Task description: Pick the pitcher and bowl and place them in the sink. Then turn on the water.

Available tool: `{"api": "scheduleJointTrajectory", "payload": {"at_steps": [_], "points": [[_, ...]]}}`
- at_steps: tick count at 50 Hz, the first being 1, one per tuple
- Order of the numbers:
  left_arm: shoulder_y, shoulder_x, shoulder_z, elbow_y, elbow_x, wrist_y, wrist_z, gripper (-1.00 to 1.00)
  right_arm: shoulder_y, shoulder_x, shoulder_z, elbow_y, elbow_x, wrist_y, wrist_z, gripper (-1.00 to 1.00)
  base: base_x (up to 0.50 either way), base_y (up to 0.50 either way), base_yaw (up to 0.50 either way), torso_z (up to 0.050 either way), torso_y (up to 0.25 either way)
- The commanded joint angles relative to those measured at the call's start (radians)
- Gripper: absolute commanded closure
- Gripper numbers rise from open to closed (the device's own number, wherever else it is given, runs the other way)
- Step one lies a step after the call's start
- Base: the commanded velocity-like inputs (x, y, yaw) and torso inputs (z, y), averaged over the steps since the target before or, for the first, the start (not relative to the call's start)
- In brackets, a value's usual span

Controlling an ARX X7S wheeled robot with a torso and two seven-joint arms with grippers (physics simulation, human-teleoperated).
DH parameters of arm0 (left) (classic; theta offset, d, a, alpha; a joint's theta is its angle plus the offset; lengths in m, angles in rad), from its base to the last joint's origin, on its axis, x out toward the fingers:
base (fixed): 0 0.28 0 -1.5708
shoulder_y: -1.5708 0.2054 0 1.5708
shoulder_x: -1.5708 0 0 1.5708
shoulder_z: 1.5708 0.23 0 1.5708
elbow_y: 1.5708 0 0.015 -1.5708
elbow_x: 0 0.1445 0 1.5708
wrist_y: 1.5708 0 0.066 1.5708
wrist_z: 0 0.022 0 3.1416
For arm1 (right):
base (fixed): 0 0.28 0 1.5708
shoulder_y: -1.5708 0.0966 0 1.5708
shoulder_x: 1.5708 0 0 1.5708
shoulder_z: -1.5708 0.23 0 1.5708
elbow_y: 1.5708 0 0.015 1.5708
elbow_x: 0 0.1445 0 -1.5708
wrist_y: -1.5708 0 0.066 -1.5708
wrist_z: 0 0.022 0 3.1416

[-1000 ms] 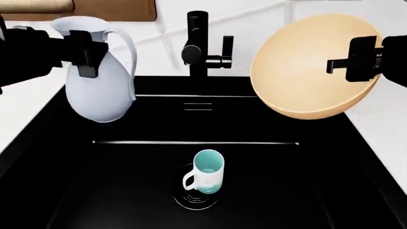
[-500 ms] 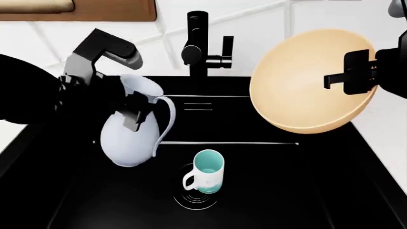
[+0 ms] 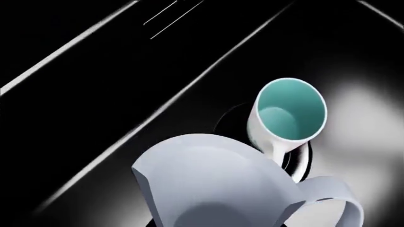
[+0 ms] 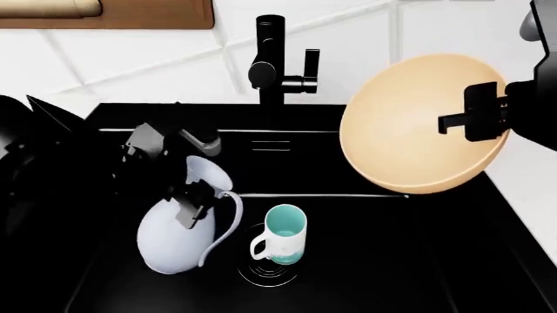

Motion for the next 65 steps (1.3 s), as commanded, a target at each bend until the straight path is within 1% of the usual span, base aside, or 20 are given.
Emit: {"api": "scheduleJointTrajectory", "payload": {"at_steps": [1,10,39,40,53,65], "points": [[0.011,-0.001,0.070,-0.012,0.027,0.006,0.048,1.00,-0.009,0.008,-0.013,-0.011,-0.014,-0.014,-0.023,1.00,0.00,0.00,0.00,0.000,0.000],[0.028,0.016,0.119,-0.058,0.063,0.040,0.084,1.00,-0.022,0.008,-0.023,-0.017,-0.032,-0.029,-0.045,1.00,0.00,0.00,0.00,0.001,0.001],[0.112,0.068,0.188,-0.157,0.115,0.137,0.128,1.00,-0.014,0.005,-0.067,-0.014,-0.047,-0.050,-0.070,1.00,0.00,0.00,0.00,0.000,0.001],[0.115,0.068,0.190,-0.158,0.116,0.138,0.128,-1.00,-0.014,0.005,-0.068,-0.014,-0.047,-0.051,-0.070,1.00,0.00,0.00,0.00,0.000,0.000],[0.114,0.066,0.191,-0.166,0.118,0.145,0.125,-1.00,-0.011,0.005,-0.081,-0.013,-0.055,-0.062,-0.083,1.00,0.00,0.00,0.00,0.001,0.000],[0.044,0.055,0.135,-0.186,0.109,0.152,0.105,-1.00,-0.039,0.019,-0.101,-0.006,-0.085,-0.067,-0.113,1.00,0.00,0.00,0.00,0.000,0.000]]}}
